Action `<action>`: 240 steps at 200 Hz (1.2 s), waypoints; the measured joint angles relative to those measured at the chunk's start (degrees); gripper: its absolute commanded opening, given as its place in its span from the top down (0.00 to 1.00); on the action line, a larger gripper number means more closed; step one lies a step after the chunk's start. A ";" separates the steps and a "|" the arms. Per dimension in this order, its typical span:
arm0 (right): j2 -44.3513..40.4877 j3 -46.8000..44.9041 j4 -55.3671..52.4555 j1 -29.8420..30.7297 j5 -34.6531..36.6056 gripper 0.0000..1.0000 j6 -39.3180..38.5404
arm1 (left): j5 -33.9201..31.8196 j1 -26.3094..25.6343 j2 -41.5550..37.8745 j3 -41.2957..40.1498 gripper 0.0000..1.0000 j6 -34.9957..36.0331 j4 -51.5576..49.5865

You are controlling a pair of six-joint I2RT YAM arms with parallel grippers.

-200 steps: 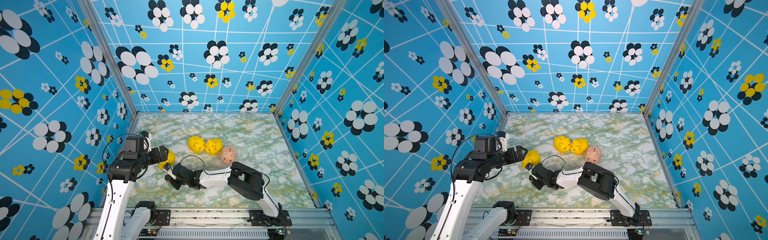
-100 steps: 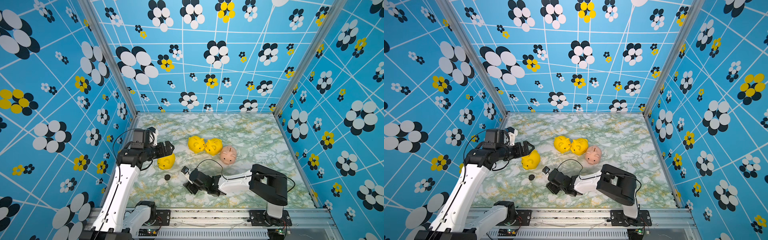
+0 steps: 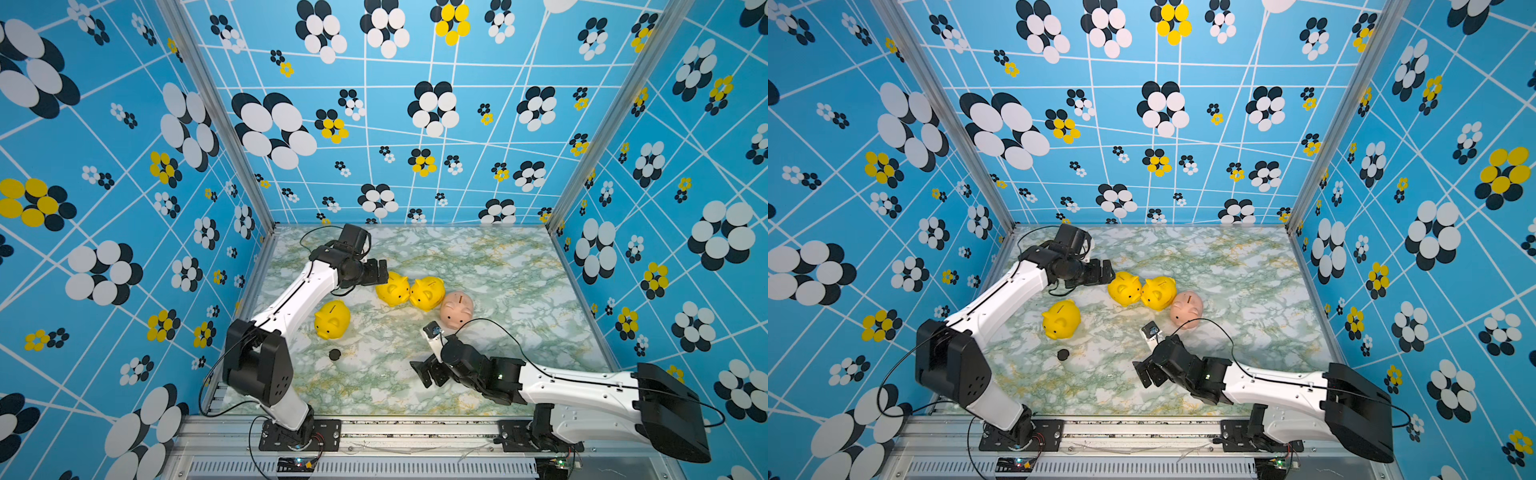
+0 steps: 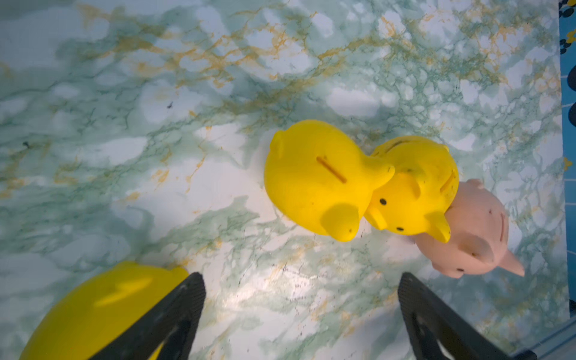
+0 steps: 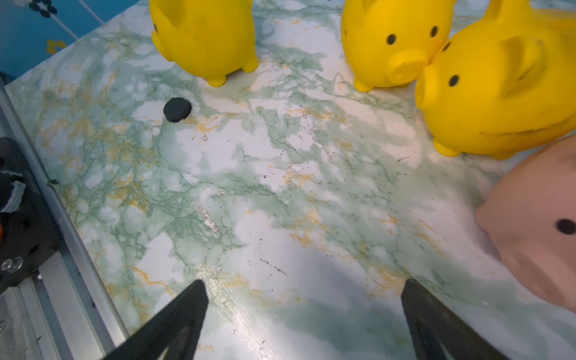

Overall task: Open piggy banks
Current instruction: Move the piggy bank to the center of the board.

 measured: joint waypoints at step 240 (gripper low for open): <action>-25.11 5.92 -33.83 -7.19 7.91 0.00 7.82 | -3.30 -7.26 18.78 6.82 0.14 4.66 -8.92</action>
